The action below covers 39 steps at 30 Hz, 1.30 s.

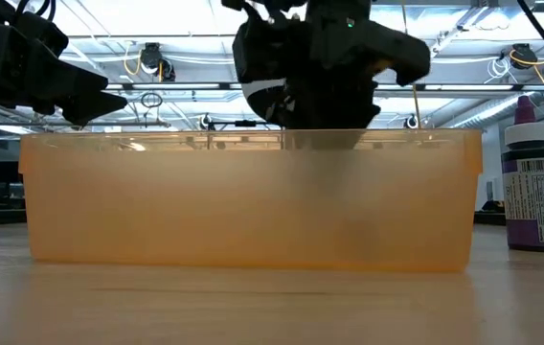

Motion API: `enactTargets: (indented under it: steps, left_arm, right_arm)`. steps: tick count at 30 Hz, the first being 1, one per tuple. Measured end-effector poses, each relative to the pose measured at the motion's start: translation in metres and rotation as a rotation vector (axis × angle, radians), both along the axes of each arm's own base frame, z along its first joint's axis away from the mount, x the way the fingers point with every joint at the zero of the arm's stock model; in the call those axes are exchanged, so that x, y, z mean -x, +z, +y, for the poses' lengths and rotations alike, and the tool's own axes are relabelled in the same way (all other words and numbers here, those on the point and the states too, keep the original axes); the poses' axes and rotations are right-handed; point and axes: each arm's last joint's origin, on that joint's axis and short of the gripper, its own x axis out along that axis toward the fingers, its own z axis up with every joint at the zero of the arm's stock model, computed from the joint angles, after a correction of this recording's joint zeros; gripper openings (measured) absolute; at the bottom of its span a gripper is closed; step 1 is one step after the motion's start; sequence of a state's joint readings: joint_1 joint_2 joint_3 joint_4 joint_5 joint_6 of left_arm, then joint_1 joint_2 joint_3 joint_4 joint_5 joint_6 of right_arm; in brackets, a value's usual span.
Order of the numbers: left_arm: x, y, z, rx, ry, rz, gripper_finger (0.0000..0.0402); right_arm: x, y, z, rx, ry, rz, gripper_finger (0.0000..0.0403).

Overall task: Pick & Place food coloring
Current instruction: Put the small green food coloring bottle into the orange container

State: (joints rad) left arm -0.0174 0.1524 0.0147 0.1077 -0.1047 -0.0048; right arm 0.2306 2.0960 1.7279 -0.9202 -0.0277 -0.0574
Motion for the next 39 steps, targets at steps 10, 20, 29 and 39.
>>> enactTargets:
  steps: [10,20,29,39]
  left_arm:
    - [0.000,0.000,0.000,0.000,0.000,-0.002,0.0324]
    - [0.000,0.000,0.000,0.000,0.000,0.001,0.0324]
    - [0.000,0.000,0.000,0.000,0.000,0.000,0.0324]
    - [0.000,0.000,0.000,0.000,0.000,0.000,0.0324]
  right_arm:
    - [0.003,-0.009,-0.002,0.008,-0.004,0.027,0.0054]
    - [0.011,-0.032,-0.009,0.016,-0.026,0.079,0.0054]
    - [0.007,-0.032,-0.006,-0.044,-0.023,0.047,0.0068]
    - [0.007,-0.032,-0.006,-0.057,-0.074,0.046,0.0134]
